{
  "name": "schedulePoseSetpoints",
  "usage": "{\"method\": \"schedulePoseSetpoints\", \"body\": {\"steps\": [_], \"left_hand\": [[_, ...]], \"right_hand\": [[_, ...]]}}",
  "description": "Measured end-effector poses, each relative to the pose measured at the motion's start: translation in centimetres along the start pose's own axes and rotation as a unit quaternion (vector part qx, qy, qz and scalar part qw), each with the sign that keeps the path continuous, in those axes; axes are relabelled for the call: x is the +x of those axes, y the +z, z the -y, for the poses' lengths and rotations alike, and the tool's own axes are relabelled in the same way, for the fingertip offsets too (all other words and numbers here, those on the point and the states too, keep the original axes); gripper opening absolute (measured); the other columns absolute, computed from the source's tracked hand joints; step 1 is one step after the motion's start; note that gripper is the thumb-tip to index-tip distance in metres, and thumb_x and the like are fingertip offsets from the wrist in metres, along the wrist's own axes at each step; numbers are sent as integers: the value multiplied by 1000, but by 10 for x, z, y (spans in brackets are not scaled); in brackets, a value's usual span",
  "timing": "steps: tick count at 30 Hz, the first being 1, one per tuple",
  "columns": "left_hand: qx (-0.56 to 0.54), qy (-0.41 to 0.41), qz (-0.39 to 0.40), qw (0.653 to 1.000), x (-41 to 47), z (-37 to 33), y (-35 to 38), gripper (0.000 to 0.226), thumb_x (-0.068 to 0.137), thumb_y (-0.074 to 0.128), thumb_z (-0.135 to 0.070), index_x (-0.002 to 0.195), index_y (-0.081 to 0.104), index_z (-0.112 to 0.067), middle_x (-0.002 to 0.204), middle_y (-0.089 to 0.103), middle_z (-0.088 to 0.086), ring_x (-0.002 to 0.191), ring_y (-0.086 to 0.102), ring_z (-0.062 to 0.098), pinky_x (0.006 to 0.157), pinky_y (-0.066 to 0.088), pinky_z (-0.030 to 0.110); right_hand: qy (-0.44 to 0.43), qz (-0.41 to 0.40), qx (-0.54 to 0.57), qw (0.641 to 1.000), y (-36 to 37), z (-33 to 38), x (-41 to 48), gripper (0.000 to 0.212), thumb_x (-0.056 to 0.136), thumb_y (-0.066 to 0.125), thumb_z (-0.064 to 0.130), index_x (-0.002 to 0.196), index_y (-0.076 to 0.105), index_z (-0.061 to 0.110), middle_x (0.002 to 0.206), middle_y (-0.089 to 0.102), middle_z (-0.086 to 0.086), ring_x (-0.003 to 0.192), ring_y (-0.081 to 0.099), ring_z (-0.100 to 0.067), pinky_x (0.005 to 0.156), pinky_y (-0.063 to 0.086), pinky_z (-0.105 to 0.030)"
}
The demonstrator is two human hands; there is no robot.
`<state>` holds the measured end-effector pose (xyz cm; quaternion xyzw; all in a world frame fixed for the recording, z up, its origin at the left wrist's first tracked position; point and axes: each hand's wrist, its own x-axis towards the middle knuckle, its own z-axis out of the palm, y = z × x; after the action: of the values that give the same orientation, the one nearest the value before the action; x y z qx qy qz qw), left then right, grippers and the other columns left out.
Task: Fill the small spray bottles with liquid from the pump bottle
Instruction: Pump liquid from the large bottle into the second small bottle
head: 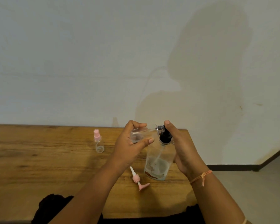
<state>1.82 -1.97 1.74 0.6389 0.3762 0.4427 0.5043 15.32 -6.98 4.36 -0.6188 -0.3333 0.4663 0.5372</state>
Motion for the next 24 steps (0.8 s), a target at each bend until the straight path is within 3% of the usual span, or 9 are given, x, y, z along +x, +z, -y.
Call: {"method": "schedulePoseSetpoints", "body": {"steps": [2,4,7,9,12,18,22,24], "left_hand": [[7,2,1,1000,-1,0,0,35,74,74,-12,103,53,-13,105,59,-19,100,59,1,81,51,18],[9,2,-3,1000,-2,-1,1,35,75,73,-12,104,53,-13,104,57,-21,98,56,-5,79,50,14],[-15,3,-12,1000,-2,-3,1,35,75,73,-9,104,54,-13,104,58,-17,95,60,1,71,51,11],[-29,3,-12,1000,-3,-5,2,34,75,72,-6,103,54,-12,104,59,-14,90,62,3,66,51,12],[-37,4,-4,999,-4,-7,2,34,76,71,-4,105,53,-7,103,57,-13,81,62,-6,63,51,12],[-43,-10,-4,999,-3,-2,4,35,75,71,-4,105,54,-6,104,60,-8,84,62,-6,65,51,11],[-36,-22,-9,999,-5,1,4,35,75,72,-9,105,55,-11,105,59,-12,90,60,0,67,51,11],[-52,-20,-7,998,-5,-2,5,35,76,71,-6,106,54,-7,104,59,-10,85,61,-6,62,50,10]], "right_hand": [[-1,-10,-3,1000,0,-1,1,29,90,51,45,80,69,26,70,72,13,86,62,-10,99,45,-48],[-6,-13,-9,1000,1,-2,0,27,90,50,47,81,67,28,76,70,13,86,60,-8,94,46,-42],[-14,-17,-18,1000,3,-1,-2,33,87,47,55,83,67,30,81,69,14,86,59,-4,87,46,-35],[-13,-9,-26,1000,3,1,-3,44,82,44,66,90,69,31,95,70,9,98,60,-11,99,44,-44],[-8,11,-28,1000,2,3,-4,62,74,41,77,102,71,30,110,69,2,110,58,-18,105,38,-53],[-4,-10,-30,999,3,1,-2,39,86,48,57,92,72,26,100,72,1,101,62,-16,102,42,-48],[5,-13,-33,999,4,0,-1,35,85,47,59,90,67,30,101,69,4,99,60,-13,101,43,-43],[4,-17,-33,999,5,0,-3,41,78,47,65,90,67,31,97,68,8,100,60,-14,101,42,-42]]}}
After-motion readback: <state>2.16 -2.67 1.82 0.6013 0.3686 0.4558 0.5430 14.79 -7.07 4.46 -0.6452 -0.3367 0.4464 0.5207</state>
